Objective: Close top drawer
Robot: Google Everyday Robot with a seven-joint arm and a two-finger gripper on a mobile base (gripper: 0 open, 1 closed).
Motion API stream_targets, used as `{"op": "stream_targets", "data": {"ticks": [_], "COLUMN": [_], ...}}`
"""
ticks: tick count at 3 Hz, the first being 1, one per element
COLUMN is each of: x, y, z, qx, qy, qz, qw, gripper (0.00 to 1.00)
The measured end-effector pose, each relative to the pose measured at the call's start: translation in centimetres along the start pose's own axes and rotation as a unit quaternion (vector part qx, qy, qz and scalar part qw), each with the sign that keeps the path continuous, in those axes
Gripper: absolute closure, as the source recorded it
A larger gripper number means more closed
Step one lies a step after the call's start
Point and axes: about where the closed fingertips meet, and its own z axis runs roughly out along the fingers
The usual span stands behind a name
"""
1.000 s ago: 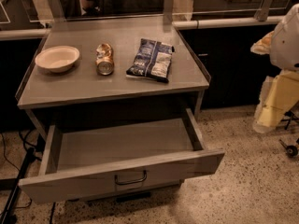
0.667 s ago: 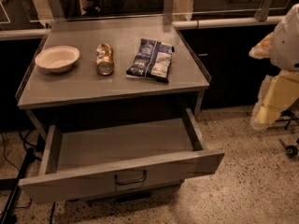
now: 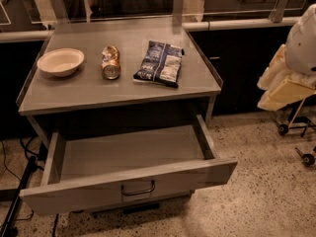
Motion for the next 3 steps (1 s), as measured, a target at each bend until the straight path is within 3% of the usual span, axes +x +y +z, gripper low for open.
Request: {"op": "stream_targets", "data": {"ticks": [1, 2, 3], "x": [0.0, -0.3, -1.0], "y": [0.0, 0.7, 3.9], "z": [0.0, 1.0, 3.6], "qx": [0.0, 0.0, -0.009], "qy": [0.0, -0.003, -0.015], "qz": [0.0, 0.0, -0.007], "qw": [1.0, 1.0, 0.9998], "gripper": [0.83, 1.0, 1.0]}}
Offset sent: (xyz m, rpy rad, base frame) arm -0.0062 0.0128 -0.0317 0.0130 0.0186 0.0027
